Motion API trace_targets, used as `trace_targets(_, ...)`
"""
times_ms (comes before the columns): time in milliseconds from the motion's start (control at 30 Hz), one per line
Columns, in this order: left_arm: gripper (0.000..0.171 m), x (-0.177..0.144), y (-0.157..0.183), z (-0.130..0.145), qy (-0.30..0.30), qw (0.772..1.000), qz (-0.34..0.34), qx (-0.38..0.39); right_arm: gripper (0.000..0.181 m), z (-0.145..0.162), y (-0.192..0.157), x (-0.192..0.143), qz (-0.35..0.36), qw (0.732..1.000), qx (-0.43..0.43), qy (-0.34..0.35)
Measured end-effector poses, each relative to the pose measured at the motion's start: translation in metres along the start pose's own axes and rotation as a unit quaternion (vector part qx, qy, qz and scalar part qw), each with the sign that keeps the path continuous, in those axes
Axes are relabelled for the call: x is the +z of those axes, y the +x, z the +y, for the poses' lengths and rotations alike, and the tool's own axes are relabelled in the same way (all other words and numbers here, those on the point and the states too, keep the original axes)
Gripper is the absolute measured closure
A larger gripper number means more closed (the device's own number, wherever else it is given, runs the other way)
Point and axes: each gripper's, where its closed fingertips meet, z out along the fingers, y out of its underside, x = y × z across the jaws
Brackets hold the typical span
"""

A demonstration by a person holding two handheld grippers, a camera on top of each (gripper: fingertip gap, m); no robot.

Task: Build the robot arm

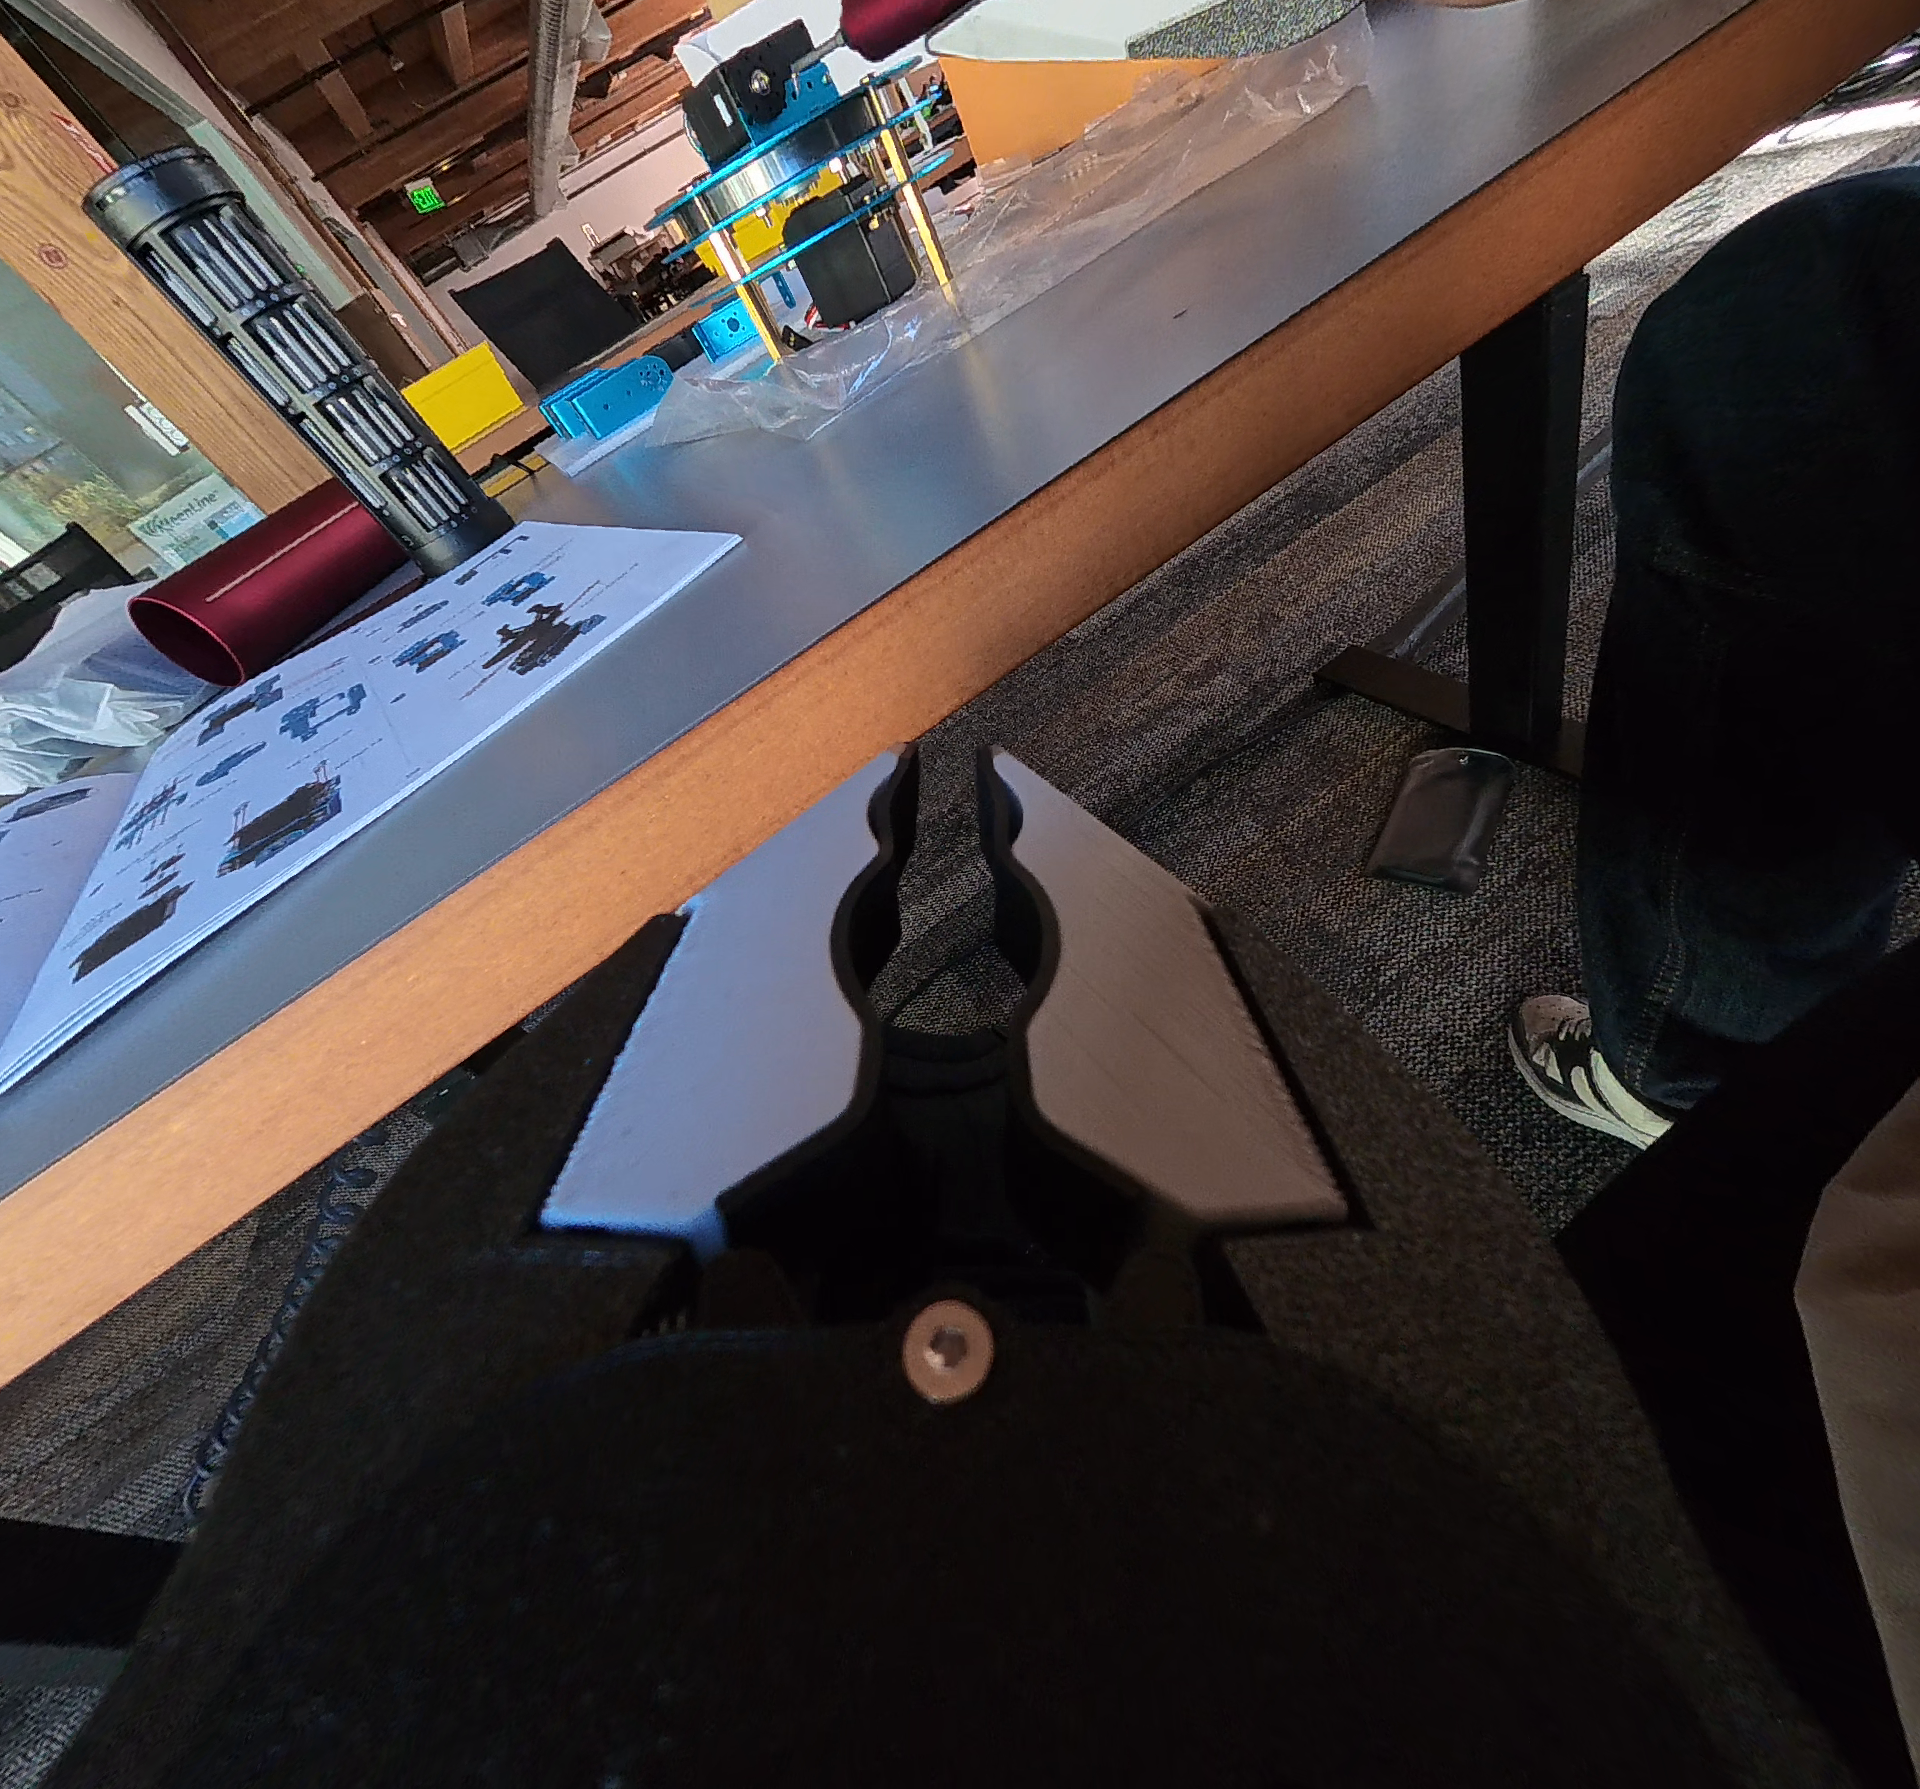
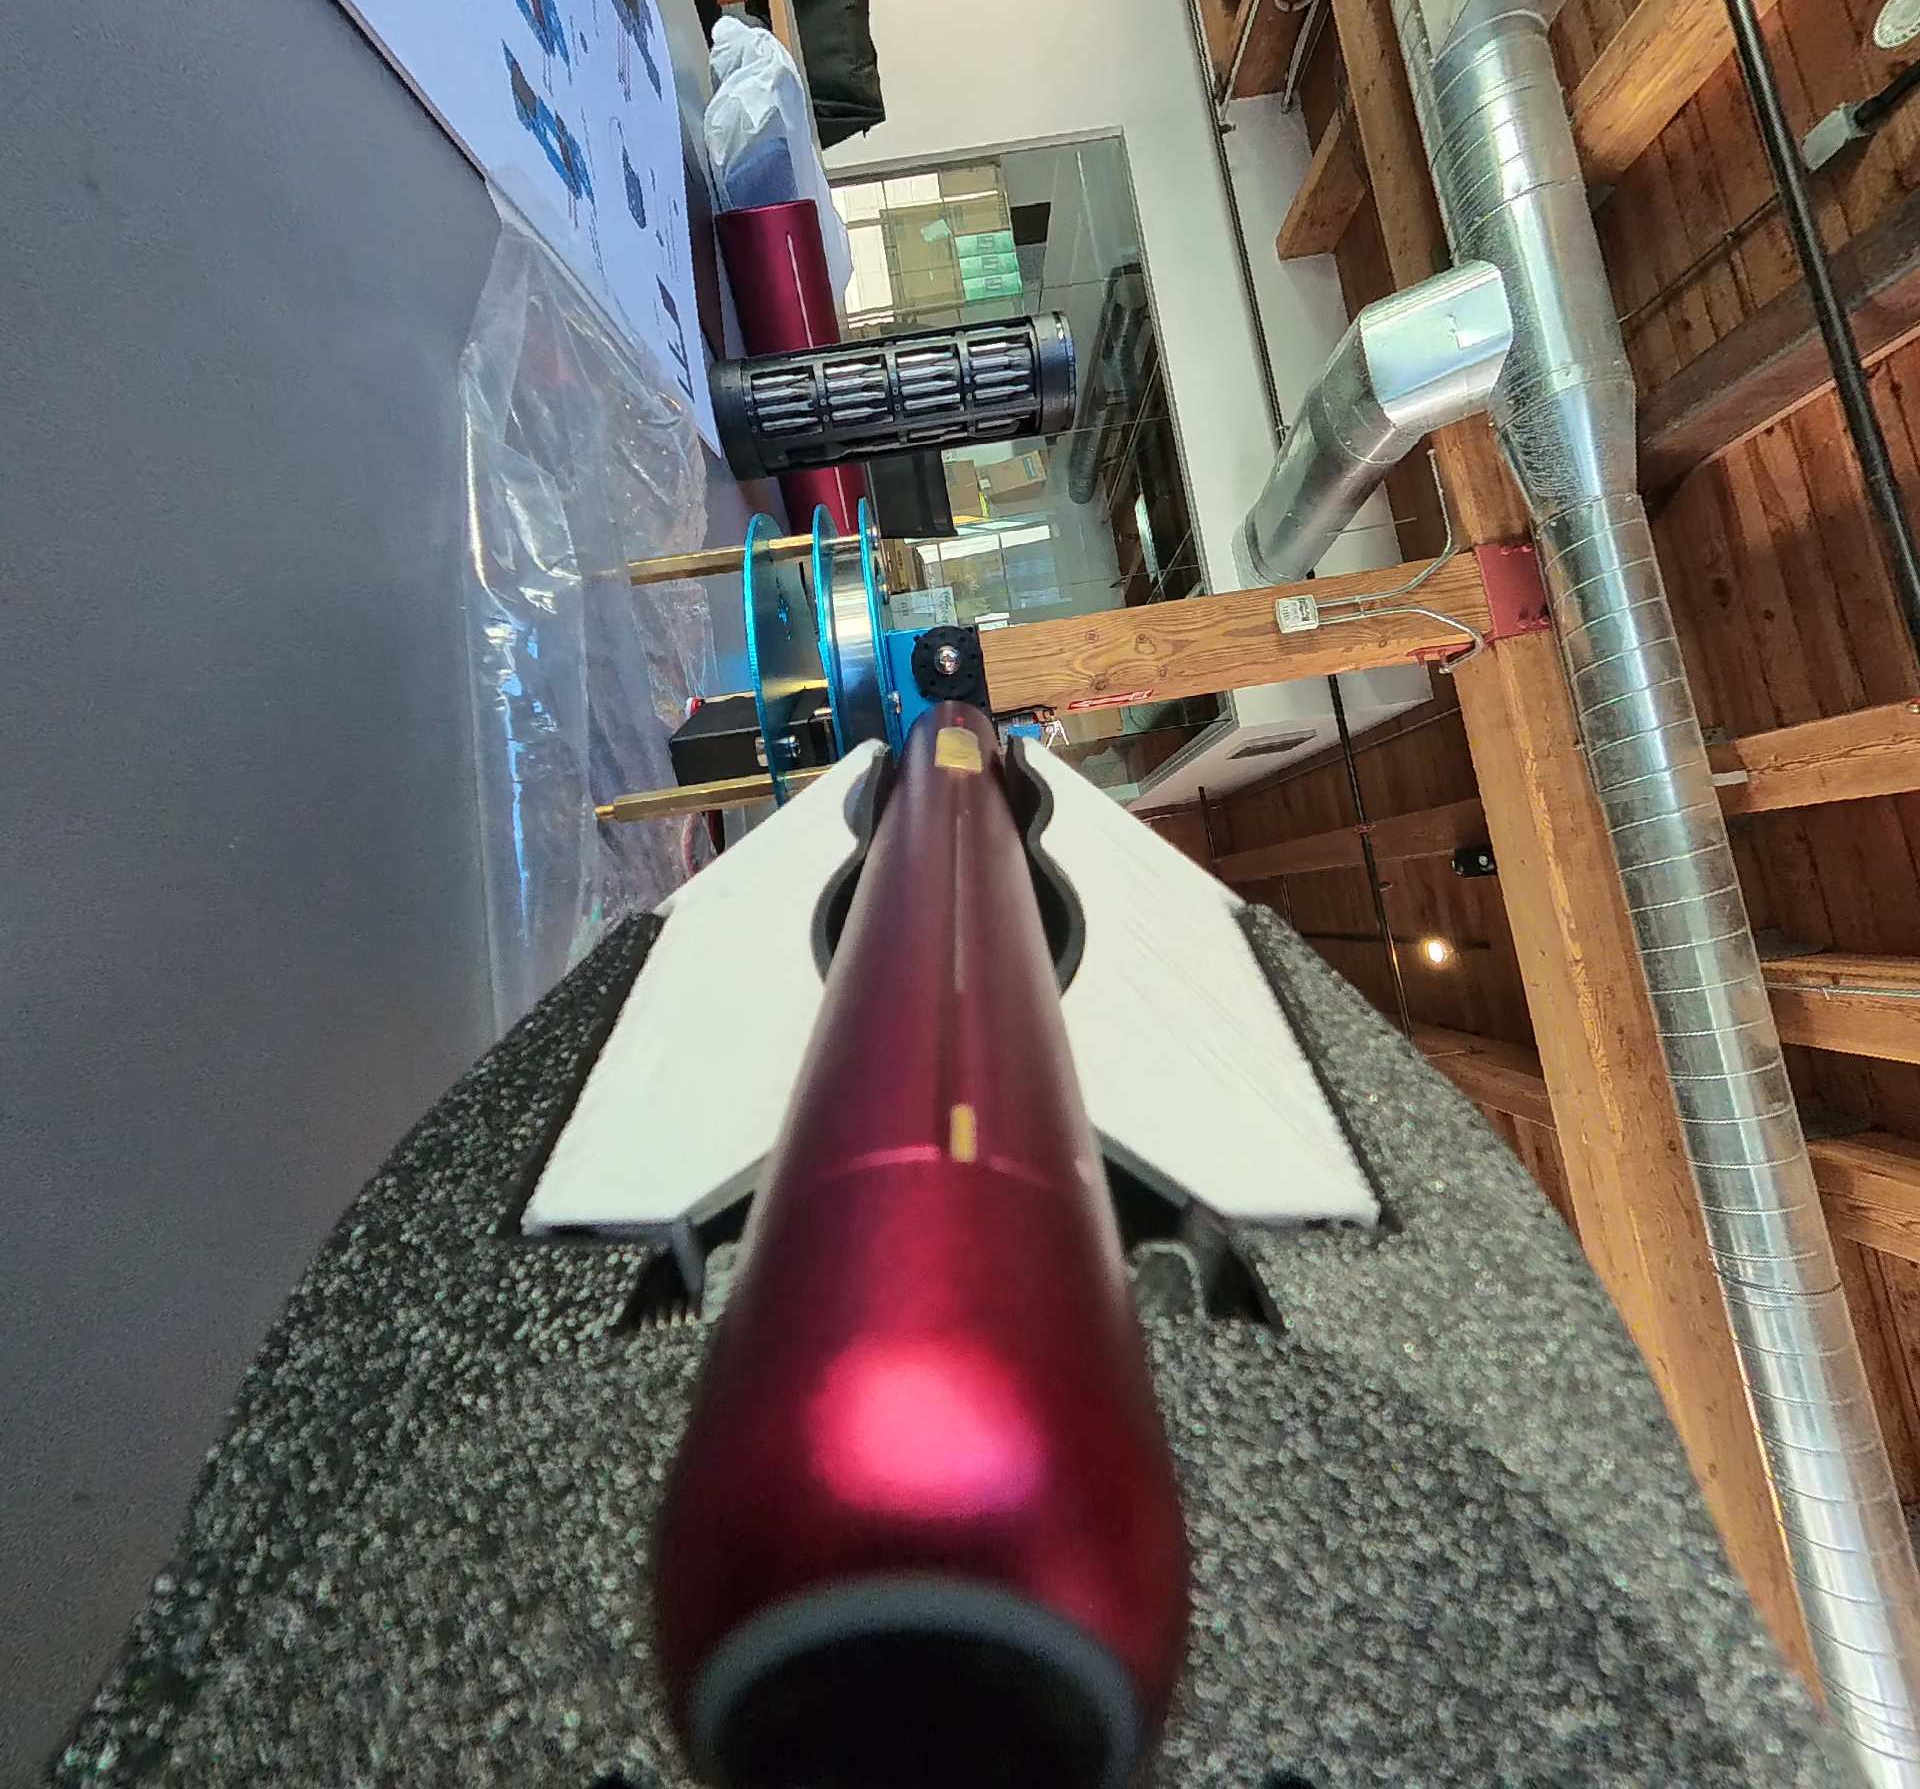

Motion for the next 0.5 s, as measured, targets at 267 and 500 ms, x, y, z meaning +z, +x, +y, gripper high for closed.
trace_targets(267,0.162,-0.0002,0.0004,0.0003,-0.001,1.000,0.001,0.002,0.161,0.0006,-0.0004,0.0013,0.001,1.000,-0.003,0.000)
trace_targets(500,0.163,0.0003,0.0018,0.0011,-0.003,1.000,0.002,0.006,0.161,-0.0001,-0.0040,0.0013,-0.008,1.000,-0.006,0.001)
